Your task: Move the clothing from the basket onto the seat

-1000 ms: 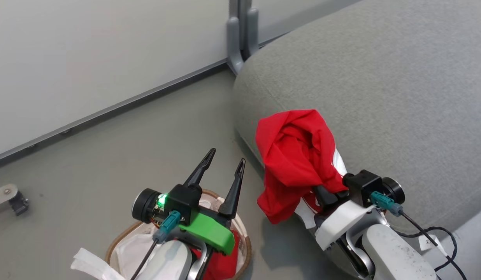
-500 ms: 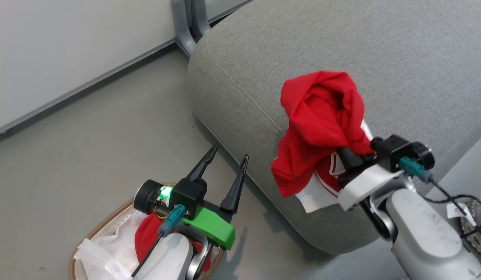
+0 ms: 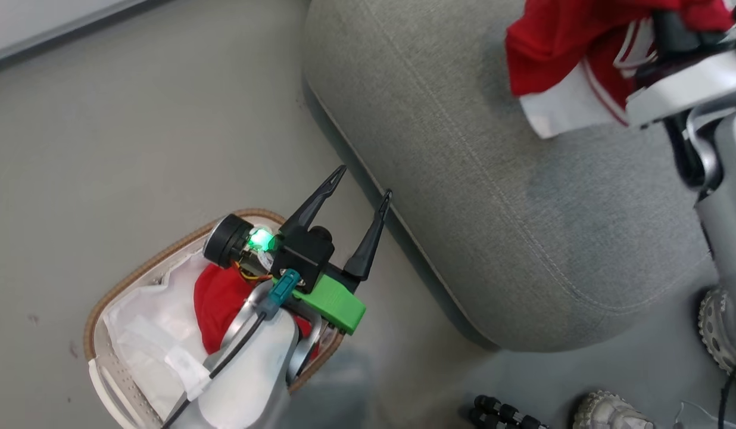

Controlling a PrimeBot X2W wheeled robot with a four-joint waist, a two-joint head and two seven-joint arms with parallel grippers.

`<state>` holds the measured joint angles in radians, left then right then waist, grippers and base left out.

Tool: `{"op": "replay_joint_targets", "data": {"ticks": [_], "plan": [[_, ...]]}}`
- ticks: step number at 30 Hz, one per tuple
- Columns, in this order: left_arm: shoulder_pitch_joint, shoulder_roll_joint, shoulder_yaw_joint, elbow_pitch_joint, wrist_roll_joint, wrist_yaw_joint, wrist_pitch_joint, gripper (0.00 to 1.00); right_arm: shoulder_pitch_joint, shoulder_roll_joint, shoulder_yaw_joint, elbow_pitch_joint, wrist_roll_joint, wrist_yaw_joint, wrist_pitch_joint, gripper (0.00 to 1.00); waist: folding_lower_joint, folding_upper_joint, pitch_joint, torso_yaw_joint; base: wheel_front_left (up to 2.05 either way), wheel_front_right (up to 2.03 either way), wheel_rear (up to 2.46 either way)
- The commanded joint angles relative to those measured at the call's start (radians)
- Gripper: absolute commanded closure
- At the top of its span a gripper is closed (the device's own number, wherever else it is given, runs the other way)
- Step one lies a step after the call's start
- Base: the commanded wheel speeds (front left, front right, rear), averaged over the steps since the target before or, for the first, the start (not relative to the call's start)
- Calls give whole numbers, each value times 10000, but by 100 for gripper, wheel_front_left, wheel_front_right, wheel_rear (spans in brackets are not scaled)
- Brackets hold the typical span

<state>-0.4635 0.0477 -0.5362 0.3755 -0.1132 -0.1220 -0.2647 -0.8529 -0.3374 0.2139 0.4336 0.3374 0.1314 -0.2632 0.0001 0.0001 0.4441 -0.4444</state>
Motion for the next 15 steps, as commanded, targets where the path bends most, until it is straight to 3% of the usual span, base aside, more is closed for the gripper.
{"op": "replay_joint_targets", "data": {"ticks": [1, 11, 15], "plan": [[-334, 57, -6, -34, 71, -25, 5, 0, -412, -195, -168, 142, 11, -14, -21, 100, -1, -1, 1351, 899, 0, 0, 0], [-1040, 50, -115, -351, 257, -8, 5, 0, -2040, -1046, -1076, 1127, -138, -14, -21, 100, -1, -1, 2807, 2001, 0, 0, 0], [-1149, 49, -148, -385, 249, 69, 4, 0, -2117, -1006, -1506, 1642, -246, -14, -19, 100, -1, -1, 3115, 2312, 0, 0, 0]]}}
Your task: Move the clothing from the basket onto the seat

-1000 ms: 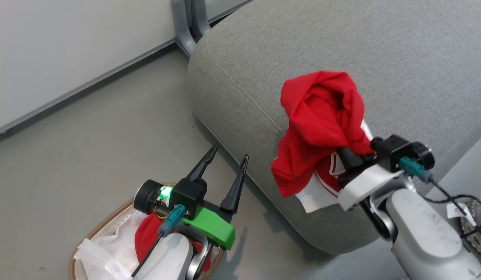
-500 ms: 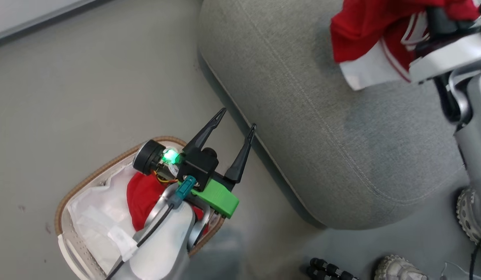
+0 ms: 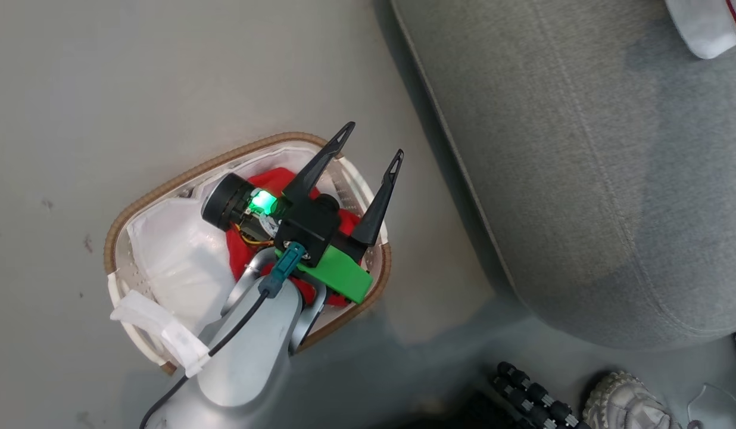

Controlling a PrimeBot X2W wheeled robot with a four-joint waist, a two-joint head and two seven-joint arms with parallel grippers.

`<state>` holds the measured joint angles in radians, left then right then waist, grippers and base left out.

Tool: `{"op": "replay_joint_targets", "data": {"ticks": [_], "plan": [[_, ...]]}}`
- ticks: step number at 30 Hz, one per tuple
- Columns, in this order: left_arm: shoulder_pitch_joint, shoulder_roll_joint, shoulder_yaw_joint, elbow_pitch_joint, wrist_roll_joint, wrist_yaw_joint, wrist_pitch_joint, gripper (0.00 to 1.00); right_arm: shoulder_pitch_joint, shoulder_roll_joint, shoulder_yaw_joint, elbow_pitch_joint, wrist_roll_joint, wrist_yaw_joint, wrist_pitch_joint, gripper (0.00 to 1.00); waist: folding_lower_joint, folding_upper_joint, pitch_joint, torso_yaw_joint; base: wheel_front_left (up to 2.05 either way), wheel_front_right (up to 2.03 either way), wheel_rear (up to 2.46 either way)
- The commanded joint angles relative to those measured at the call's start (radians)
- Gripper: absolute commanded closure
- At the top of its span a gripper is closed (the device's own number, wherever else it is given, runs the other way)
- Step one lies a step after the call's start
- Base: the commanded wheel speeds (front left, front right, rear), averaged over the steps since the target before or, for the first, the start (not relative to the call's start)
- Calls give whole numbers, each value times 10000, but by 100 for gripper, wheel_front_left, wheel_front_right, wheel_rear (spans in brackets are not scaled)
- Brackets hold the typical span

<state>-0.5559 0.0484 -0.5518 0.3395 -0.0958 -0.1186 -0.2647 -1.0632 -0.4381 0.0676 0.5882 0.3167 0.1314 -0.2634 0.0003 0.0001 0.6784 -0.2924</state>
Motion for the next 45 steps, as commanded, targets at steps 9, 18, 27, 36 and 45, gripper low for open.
{"op": "replay_joint_targets", "data": {"ticks": [9, 18, 27, 36, 45], "plan": [[58, 39, -31, 53, -147, 129, 6, 0, 1047, 315, -954, 1591, -396, -14, -17, 100, -3, -1, 566, 1039, 0, 0, 0], [497, 41, 257, 154, -413, 187, 6, 0, 2562, 590, -2124, 1523, -628, -14, -10, 0, -3, -1, -622, 932, 0, 0, 0], [1364, 44, 959, 123, -610, 343, 4, 0, 4396, 1113, -2068, 781, -660, -14, -9, 0, -3, -1, -2035, 1059, 0, 0, 0], [2342, 45, 2359, 43, -755, 731, 6, 0, 5595, 1783, -1137, -441, -520, -14, -11, 0, -3, -1, -3265, 1487, 0, 0, 0], [3338, 37, 3824, 159, -860, 954, 6, 0, 6413, 2450, -237, -1293, -488, -14, -9, 0, -3, -1, -4203, 2196, 0, 0, 0]]}}
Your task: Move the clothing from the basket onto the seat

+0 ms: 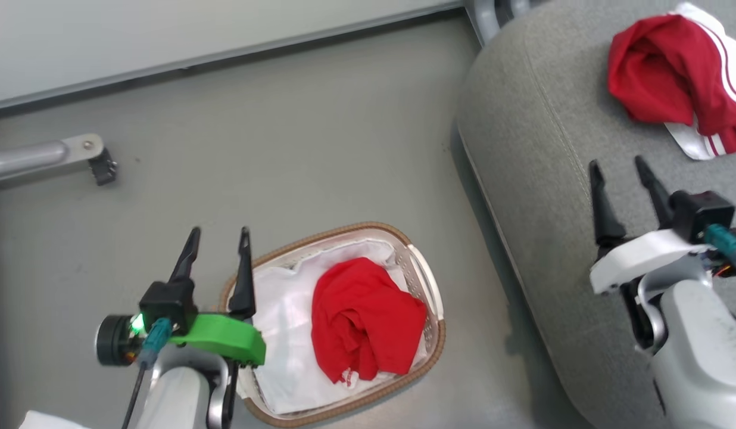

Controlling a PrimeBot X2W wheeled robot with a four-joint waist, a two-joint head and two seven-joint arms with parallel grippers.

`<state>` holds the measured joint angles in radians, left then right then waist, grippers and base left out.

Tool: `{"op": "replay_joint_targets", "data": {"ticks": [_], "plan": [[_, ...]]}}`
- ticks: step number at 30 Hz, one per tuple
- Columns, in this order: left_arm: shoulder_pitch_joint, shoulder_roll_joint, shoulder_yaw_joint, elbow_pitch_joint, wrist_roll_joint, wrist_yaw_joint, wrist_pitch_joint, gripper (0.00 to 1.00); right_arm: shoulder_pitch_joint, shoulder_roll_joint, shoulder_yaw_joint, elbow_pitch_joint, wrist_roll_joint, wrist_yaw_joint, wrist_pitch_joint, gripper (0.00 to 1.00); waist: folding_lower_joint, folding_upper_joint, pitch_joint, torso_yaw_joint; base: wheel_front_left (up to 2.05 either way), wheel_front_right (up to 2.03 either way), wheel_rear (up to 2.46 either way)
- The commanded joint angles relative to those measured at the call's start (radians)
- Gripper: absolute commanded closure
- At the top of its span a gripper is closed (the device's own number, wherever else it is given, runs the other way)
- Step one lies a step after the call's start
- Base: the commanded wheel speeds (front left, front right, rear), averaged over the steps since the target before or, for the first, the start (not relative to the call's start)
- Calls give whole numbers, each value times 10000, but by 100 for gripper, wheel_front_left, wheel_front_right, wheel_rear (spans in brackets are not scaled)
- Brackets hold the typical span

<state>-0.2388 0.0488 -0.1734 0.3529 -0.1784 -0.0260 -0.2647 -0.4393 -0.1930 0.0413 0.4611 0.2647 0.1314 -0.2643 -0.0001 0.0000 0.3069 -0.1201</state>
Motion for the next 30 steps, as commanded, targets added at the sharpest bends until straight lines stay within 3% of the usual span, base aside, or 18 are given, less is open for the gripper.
{"op": "replay_joint_targets", "data": {"ticks": [1, 13, 30], "plan": [[239, 33, 160, 21, -38, 46, 6, 0, 256, 36, 111, -55, 10, -14, 0, 0, 1, 0, -565, 539, 0, 0, 0], [1364, 29, 1211, -202, -318, -174, 4, 0, 1235, 579, 647, -161, 200, -14, 0, 0, 1, 0, -1498, 1020, 0, 0, 0], [2369, 33, 1694, -66, -313, -245, 6, 0, 2311, 903, 1219, -318, -36, -14, 0, 0, 1, 0, -2542, 654, 0, 0, 0]]}}
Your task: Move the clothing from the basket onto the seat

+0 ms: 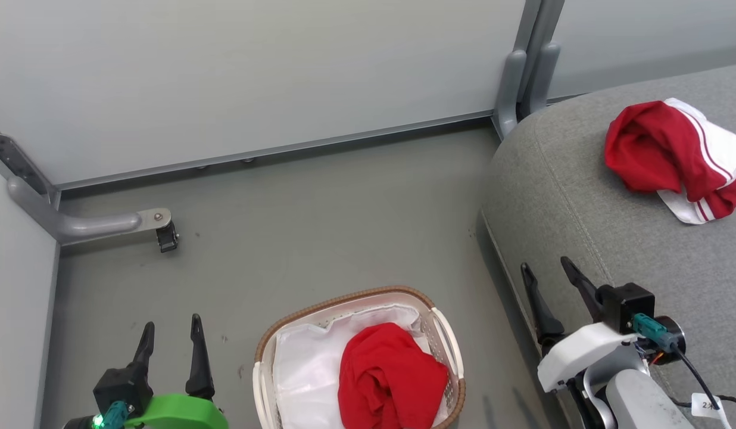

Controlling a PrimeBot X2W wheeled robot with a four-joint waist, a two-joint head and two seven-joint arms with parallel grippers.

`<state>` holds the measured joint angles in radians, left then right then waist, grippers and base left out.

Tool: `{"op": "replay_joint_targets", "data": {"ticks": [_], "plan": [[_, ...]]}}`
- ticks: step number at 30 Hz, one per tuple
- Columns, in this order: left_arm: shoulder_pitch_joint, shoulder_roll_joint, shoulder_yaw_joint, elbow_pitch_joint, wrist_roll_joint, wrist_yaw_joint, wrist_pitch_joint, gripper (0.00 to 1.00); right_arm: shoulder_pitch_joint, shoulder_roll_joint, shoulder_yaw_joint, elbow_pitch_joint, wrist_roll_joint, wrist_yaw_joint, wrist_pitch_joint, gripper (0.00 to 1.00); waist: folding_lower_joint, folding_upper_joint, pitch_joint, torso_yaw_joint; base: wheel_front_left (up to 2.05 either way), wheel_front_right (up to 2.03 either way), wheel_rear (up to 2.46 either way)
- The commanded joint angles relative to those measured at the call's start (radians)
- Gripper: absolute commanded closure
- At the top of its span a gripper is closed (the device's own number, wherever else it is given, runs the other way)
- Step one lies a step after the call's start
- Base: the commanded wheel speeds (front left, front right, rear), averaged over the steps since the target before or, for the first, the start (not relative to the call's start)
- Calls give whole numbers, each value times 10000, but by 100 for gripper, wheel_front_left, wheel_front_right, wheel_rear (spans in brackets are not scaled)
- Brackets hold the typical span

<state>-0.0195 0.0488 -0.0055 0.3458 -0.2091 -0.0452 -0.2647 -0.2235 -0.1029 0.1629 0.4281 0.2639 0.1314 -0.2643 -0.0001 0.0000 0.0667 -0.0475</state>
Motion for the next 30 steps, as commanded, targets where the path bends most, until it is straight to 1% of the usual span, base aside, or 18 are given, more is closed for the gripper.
{"op": "replay_joint_targets", "data": {"ticks": [1, 11, 18, 24, 30], "plan": [[237, 33, 19, 3, -40, -60, 6, 0, 214, 7, 21, 39, -38, -14, 0, 0, 1, 0, -208, -88, 0, 0, 0], [567, 33, -124, 39, -126, -134, 6, 0, 571, 79, 109, 227, 68, -14, -1, 0, 1, 0, -452, -105, 0, 0, 0], [474, 32, -309, 106, -251, -280, 6, 0, 279, 55, 258, 273, 148, -14, -1, 0, 1, 0, -268, -168, 0, 0, 0], [-161, 32, -893, 340, -432, -398, 6, 0, -205, 3, 361, -28, 255, -14, 1, 0, 1, 0, 577, -373, 0, 0, 0], [-1059, 33, -1502, 808, -740, -391, 5, 0, -952, -107, 642, -427, 555, -14, 1, 0, 1, 0, 1803, -799, 0, 0, 0]]}}
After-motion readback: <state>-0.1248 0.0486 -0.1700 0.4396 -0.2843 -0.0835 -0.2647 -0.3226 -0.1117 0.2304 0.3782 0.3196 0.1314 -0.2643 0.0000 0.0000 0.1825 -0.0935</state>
